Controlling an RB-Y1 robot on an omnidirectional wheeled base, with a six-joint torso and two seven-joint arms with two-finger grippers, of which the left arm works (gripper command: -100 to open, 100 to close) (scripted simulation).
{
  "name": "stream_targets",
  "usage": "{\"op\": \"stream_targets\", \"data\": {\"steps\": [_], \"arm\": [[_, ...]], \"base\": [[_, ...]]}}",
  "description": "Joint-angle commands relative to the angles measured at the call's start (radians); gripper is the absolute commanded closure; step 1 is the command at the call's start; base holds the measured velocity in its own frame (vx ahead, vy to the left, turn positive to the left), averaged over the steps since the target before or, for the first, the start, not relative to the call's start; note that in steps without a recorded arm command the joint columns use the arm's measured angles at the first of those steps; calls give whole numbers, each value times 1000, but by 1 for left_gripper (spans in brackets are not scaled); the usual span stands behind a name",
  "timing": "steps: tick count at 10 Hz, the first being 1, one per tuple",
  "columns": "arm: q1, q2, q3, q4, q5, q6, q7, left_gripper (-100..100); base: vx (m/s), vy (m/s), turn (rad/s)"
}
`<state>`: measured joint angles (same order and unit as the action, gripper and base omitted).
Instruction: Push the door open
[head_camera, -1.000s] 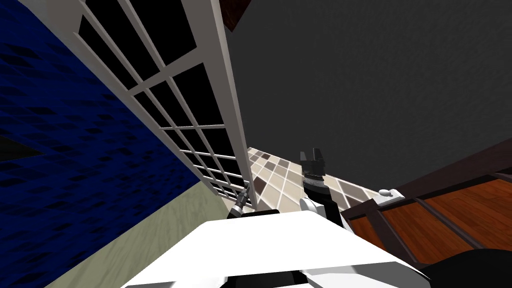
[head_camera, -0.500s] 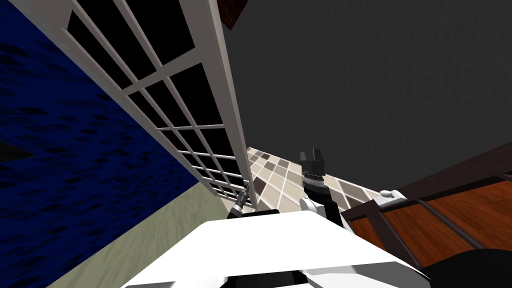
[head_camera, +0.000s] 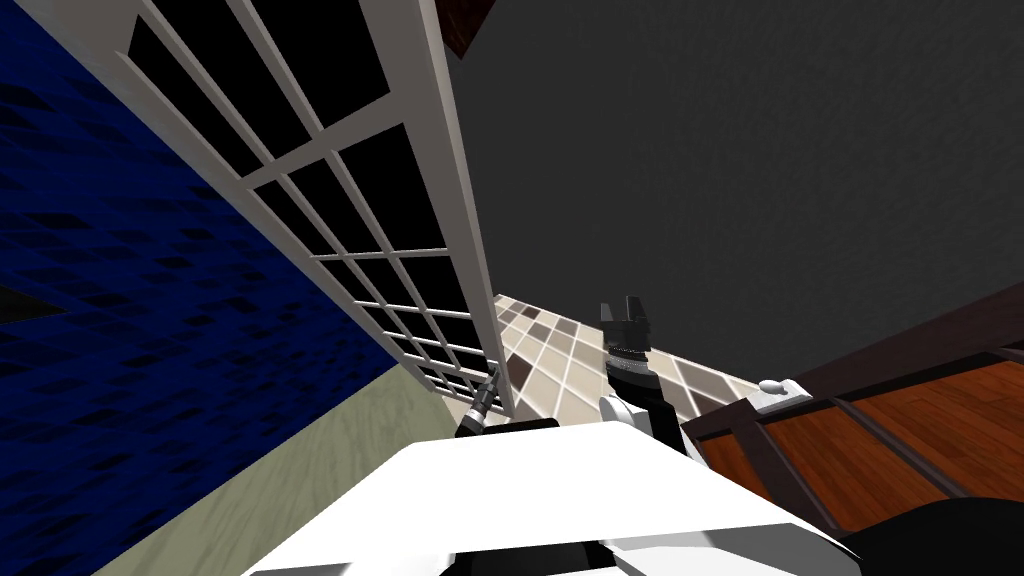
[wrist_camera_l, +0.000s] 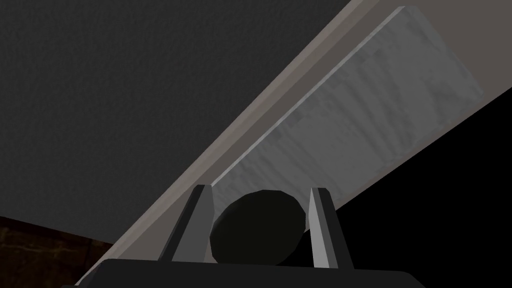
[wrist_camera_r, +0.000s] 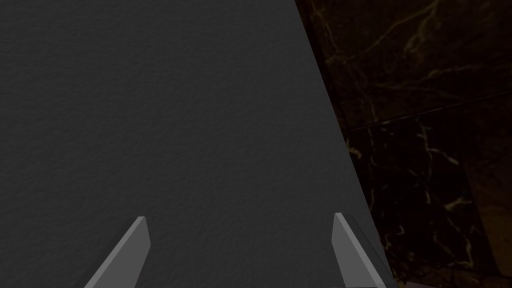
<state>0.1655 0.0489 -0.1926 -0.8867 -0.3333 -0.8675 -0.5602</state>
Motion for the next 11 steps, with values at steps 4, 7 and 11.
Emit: {"op": "stream_targets", "data": {"steps": [4, 7, 11], "arm": [[-18, 22, 28, -2, 26, -10, 32, 100], [-18, 22, 28, -12, 26, -10, 32, 100], [-19, 13, -18, 19, 60, -18, 74, 100]], "base": [[12, -10, -2], [-4, -4, 0], [28, -22, -6]]}}
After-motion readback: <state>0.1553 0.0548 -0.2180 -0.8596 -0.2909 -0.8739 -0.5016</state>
